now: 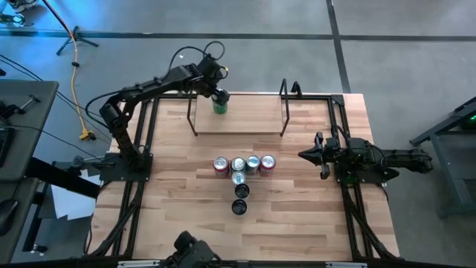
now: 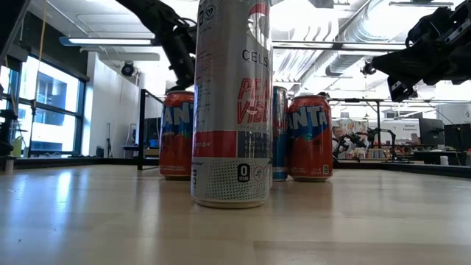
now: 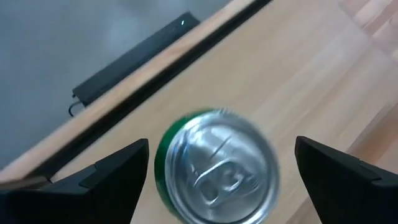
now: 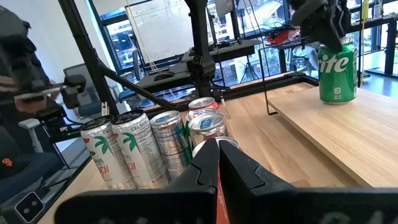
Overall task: Place canned beverage on shelf
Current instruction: Put the left green soda can on the shelf
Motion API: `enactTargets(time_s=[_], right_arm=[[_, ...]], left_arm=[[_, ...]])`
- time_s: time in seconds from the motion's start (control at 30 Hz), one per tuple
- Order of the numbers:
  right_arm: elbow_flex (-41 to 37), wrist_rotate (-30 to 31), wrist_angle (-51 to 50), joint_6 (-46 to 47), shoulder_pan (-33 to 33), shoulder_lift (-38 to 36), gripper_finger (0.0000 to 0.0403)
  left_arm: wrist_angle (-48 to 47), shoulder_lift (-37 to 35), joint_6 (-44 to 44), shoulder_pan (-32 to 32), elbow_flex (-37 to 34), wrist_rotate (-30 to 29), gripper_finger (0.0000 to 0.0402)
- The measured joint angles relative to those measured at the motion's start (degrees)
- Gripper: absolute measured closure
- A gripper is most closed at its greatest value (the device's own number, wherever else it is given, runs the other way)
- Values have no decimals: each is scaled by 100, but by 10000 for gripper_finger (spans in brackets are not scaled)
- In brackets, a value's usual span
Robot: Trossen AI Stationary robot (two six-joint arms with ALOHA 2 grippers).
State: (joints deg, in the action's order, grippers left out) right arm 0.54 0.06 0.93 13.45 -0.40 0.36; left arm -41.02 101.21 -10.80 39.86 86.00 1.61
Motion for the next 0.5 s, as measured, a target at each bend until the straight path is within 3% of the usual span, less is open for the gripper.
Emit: enactTargets(time_s=[0.5], right_arm=[[-1,0,0,0,1,0,402]], left_arm=[[-539,-44,97,-124,1488,-89,44]])
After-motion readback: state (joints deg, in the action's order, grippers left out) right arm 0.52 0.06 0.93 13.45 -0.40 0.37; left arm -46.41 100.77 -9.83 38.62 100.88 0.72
